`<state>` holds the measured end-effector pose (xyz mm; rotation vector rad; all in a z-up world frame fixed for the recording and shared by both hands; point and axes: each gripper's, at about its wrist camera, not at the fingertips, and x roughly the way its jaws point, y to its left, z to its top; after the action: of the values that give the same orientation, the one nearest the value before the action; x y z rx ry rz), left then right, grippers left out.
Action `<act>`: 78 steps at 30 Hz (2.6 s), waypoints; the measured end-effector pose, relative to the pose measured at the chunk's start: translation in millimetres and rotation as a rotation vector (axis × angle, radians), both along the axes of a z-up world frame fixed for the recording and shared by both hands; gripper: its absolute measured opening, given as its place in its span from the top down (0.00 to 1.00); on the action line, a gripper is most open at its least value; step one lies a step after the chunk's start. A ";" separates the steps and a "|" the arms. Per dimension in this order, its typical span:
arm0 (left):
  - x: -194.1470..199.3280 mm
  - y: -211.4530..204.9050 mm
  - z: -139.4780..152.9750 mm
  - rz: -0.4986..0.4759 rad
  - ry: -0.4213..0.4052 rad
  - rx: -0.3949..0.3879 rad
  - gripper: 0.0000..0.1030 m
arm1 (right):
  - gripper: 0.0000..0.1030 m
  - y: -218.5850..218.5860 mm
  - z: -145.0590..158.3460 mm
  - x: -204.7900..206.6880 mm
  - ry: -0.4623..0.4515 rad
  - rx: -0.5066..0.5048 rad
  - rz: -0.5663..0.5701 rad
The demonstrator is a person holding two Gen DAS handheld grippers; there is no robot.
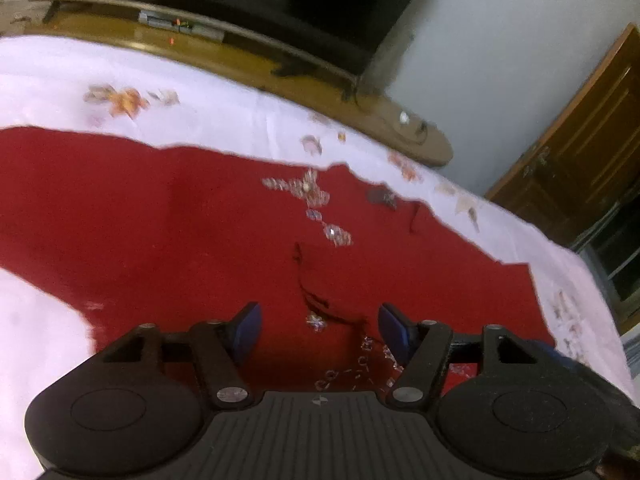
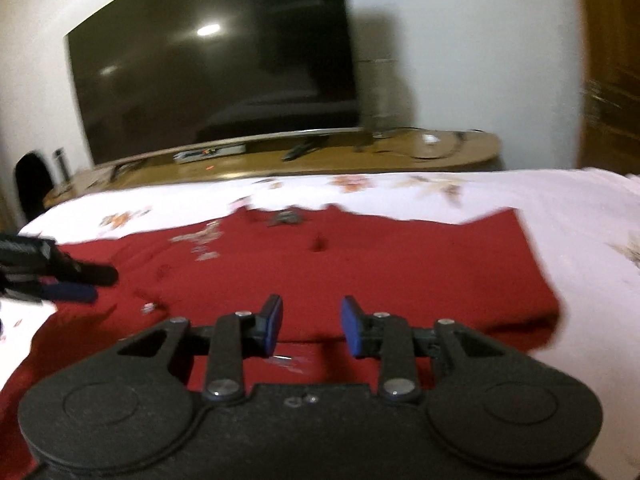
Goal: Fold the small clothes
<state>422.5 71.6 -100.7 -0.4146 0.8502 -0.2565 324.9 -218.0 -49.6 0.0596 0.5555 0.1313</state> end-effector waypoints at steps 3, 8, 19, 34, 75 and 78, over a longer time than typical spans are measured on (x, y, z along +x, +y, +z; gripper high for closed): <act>16.1 -10.8 -11.6 -0.018 0.046 -0.074 0.45 | 0.68 -26.3 0.9 -6.7 -0.003 0.017 -0.054; 29.8 -33.1 -20.8 -0.044 0.042 -0.002 0.77 | 0.68 -57.1 -8.5 -10.8 0.039 0.018 -0.148; 18.3 -29.3 9.7 -0.100 -0.057 0.023 0.96 | 0.69 -84.3 -27.2 -1.2 0.131 0.015 -0.242; 2.7 39.0 14.5 -0.008 -0.056 0.022 0.96 | 0.67 -101.6 -27.6 8.0 0.146 0.023 -0.270; 15.5 3.0 14.9 0.032 -0.231 0.196 0.55 | 0.79 -137.3 -14.2 85.1 0.054 0.119 -0.121; 35.6 -22.1 -5.7 -0.002 -0.186 0.235 0.55 | 0.79 -120.1 -21.7 106.8 0.074 0.094 -0.080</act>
<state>458.2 49.5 -106.4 -0.1670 0.6885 -0.1911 431.8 -338.0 -71.4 0.1786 0.6200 0.0777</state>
